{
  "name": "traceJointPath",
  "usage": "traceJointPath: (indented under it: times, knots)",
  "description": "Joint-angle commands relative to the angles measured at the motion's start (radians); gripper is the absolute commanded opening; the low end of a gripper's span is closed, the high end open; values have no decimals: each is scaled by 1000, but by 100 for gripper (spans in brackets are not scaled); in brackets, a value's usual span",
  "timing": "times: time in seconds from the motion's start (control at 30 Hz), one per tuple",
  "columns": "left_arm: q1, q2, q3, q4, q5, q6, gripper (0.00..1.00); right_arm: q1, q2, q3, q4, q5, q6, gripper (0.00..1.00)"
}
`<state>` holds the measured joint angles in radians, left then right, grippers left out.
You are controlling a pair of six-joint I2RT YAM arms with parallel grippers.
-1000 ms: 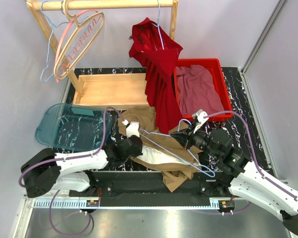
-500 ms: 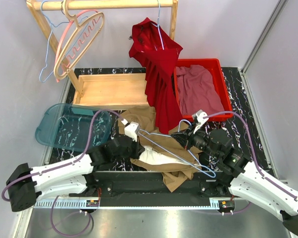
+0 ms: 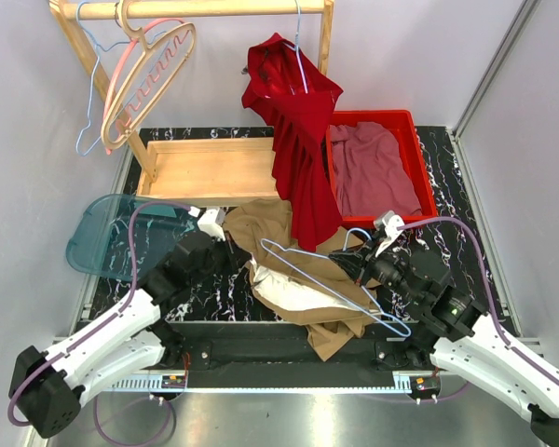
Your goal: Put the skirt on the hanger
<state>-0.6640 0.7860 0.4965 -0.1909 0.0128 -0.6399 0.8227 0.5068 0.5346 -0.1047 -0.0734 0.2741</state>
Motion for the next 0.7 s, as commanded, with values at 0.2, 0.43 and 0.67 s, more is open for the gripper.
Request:
traceJointPath:
  times: [0.2, 0.43, 0.67]
  knots:
    - [35, 32, 45, 30, -5, -27, 0, -2, 54, 73, 10, -179, -10, 0]
    - [44, 39, 56, 13, -10, -15, 0, -2, 144, 105, 11, -262, -16, 0]
    - [44, 3, 48, -36, -2, 22, 0, -2, 142, 94, 23, -135, -15, 0]
